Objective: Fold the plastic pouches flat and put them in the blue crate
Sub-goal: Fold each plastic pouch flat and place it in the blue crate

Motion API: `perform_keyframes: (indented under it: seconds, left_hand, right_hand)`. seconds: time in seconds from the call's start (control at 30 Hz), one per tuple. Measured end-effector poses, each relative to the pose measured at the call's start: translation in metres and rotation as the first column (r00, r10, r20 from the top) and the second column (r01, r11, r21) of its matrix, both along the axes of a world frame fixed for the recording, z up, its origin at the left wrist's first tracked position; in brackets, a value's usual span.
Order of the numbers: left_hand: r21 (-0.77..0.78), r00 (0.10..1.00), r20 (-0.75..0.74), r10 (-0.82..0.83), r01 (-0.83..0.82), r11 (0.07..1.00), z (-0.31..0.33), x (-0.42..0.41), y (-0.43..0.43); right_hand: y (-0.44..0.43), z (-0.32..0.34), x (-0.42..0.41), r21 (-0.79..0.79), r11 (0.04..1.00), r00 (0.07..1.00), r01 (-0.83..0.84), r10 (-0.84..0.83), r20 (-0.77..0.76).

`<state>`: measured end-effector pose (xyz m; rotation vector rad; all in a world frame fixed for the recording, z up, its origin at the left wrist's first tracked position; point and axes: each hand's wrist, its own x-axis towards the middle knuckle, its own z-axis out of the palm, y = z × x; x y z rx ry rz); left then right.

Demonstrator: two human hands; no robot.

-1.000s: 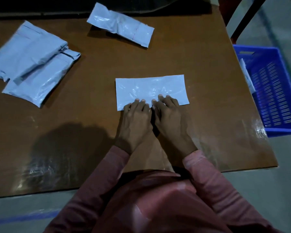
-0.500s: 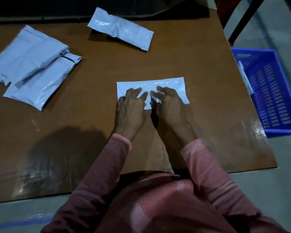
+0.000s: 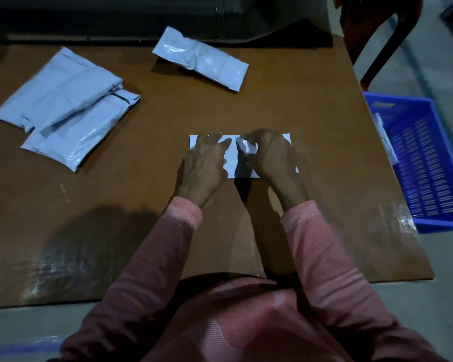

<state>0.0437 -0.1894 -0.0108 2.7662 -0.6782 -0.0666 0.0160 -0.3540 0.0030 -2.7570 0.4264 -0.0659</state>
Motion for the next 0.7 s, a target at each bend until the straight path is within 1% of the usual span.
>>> perform_keyframes:
  seconds: [0.03, 0.07, 0.13, 0.2, 0.23, 0.33, 0.4, 0.47, 0.5, 0.57, 0.63, 0.7]
  left_hand:
    - [0.041, 1.0, -0.003, 0.001, -0.001, 0.999, -0.001, 0.002, 0.001]
    - [0.094, 1.0, -0.002, -0.002, 0.002, 0.996, -0.002, 0.004, 0.001]
    - [0.175, 1.0, 0.005, -0.017, 0.016, 0.984, -0.003, 0.006, -0.001]
    - [0.19, 1.0, 0.02, -0.006, 0.002, 0.982, 0.002, 0.007, -0.002]
    - [0.18, 1.0, 0.024, 0.007, -0.011, 0.984, 0.005, 0.007, -0.003]
    - [0.118, 0.997, 0.002, 0.071, -0.071, 0.99, 0.011, 0.01, -0.005]
    - [0.1, 0.996, -0.014, 0.089, -0.087, 0.991, 0.01, 0.01, -0.004]
    - [0.134, 0.999, -0.01, 0.048, -0.046, 0.99, 0.007, 0.009, -0.001]
    - [0.15, 0.999, -0.011, 0.03, -0.028, 0.988, 0.006, 0.007, 0.001]
    - [0.165, 0.999, -0.014, 0.031, -0.028, 0.986, 0.006, 0.005, 0.002]
    - [0.16, 0.999, -0.002, 0.044, -0.043, 0.986, 0.005, 0.003, 0.0]
    - [0.154, 0.999, 0.006, 0.045, -0.045, 0.987, 0.002, 0.002, -0.002]
  right_hand:
    - [0.003, 0.0, 0.0, 0.01, 0.999, 0.999, -0.035, 0.035, 0.003]
    - [0.007, -0.002, 0.0, 0.007, 0.997, 0.997, -0.075, 0.075, -0.027]
    - [0.01, -0.009, 0.0, -0.062, 0.989, 0.985, -0.136, 0.128, -0.114]
    - [0.009, -0.012, 0.001, -0.138, 0.98, 0.981, -0.14, 0.118, -0.151]
    - [0.01, -0.01, 0.001, -0.146, 0.982, 0.984, -0.119, 0.097, -0.148]
    - [0.01, -0.003, 0.005, -0.098, 0.993, 0.988, -0.063, 0.049, -0.146]
    - [0.004, -0.001, 0.004, -0.062, 0.989, 0.967, -0.137, 0.12, -0.227]
    - [-0.005, 0.006, -0.001, 0.023, 0.981, 0.942, -0.194, 0.192, -0.276]
    - [-0.011, 0.009, -0.003, 0.04, 0.983, 0.948, -0.178, 0.182, -0.26]
    - [-0.021, 0.012, -0.01, -0.002, 0.995, 0.973, -0.1, 0.097, -0.207]
    - [-0.022, 0.01, -0.015, 0.001, 0.998, 0.966, -0.066, 0.064, -0.252]
    - [-0.021, 0.002, -0.02, 0.045, 0.996, 0.957, -0.078, 0.087, -0.278]
